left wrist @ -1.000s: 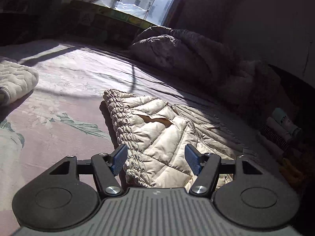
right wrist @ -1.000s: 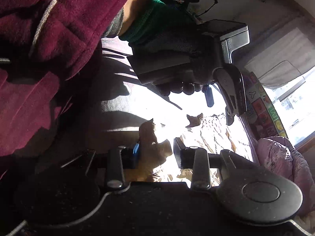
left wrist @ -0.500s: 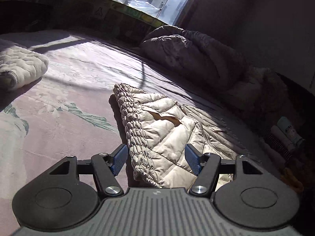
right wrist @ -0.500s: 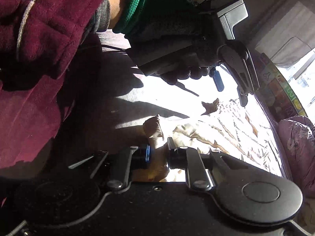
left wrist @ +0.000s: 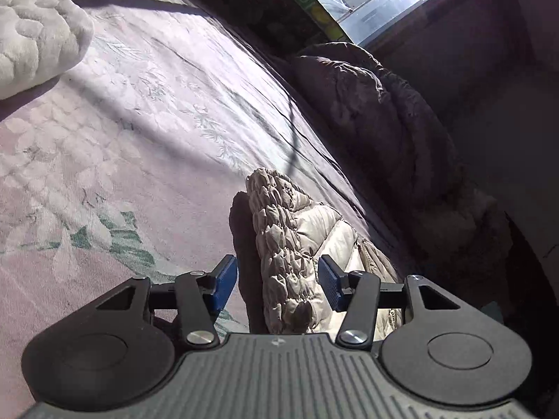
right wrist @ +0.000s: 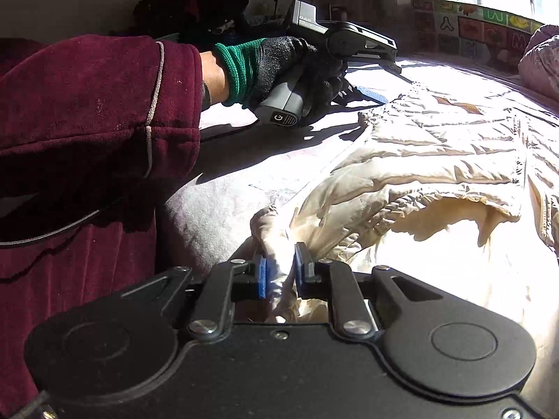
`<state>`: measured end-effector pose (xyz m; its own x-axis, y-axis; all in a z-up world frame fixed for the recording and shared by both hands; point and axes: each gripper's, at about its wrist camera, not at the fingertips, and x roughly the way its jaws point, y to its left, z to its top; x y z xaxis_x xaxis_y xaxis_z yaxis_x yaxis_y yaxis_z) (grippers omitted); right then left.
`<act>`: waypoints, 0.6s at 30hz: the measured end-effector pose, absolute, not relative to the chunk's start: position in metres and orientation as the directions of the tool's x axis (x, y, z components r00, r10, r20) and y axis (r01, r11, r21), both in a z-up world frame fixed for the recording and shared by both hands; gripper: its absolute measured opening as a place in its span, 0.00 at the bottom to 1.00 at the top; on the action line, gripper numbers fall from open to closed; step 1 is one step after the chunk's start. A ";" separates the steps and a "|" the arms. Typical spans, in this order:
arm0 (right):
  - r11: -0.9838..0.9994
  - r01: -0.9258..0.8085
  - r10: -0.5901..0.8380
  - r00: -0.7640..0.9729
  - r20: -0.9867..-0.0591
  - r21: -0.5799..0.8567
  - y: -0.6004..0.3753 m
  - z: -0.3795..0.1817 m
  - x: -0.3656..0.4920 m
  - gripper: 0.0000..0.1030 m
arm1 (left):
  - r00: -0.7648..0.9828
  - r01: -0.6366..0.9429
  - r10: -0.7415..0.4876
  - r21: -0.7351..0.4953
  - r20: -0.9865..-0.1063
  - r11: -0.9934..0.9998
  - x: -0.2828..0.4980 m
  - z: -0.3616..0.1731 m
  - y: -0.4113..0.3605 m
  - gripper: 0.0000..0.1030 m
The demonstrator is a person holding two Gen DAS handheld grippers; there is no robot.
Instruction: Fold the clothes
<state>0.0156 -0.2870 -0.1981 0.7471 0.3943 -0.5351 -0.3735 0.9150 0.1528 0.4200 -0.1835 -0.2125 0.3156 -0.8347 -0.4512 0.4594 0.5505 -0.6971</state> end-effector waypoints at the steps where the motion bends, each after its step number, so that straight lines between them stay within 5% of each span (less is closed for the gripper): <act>1: 0.912 -0.372 0.404 0.748 -0.527 0.171 -0.286 -0.203 0.019 0.14 | 0.300 0.477 -0.835 -0.686 -0.461 0.550 0.427 -0.214 -0.189 0.44; 7: 0.896 -0.376 0.443 0.749 -0.492 0.235 -0.287 -0.213 0.012 0.12 | 0.240 0.528 -0.854 -0.676 -0.461 0.513 0.443 -0.223 -0.202 0.12; 12: 0.854 -0.356 0.505 0.744 -0.437 0.379 -0.299 -0.213 0.002 0.12 | 0.321 0.495 -0.811 -0.643 -0.489 0.584 0.422 -0.194 -0.212 0.08; 18: 0.662 -0.311 0.601 0.764 -0.234 0.682 -0.336 -0.211 -0.013 0.13 | 0.447 0.506 -0.656 -0.432 -0.609 0.746 0.382 -0.117 -0.262 0.08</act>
<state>-0.0128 -0.3359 -0.2112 0.7644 0.6008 -0.2339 -0.3113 0.6617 0.6821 0.3816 -0.2618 -0.1167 0.4468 -0.6556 -0.6087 0.5061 0.7463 -0.4323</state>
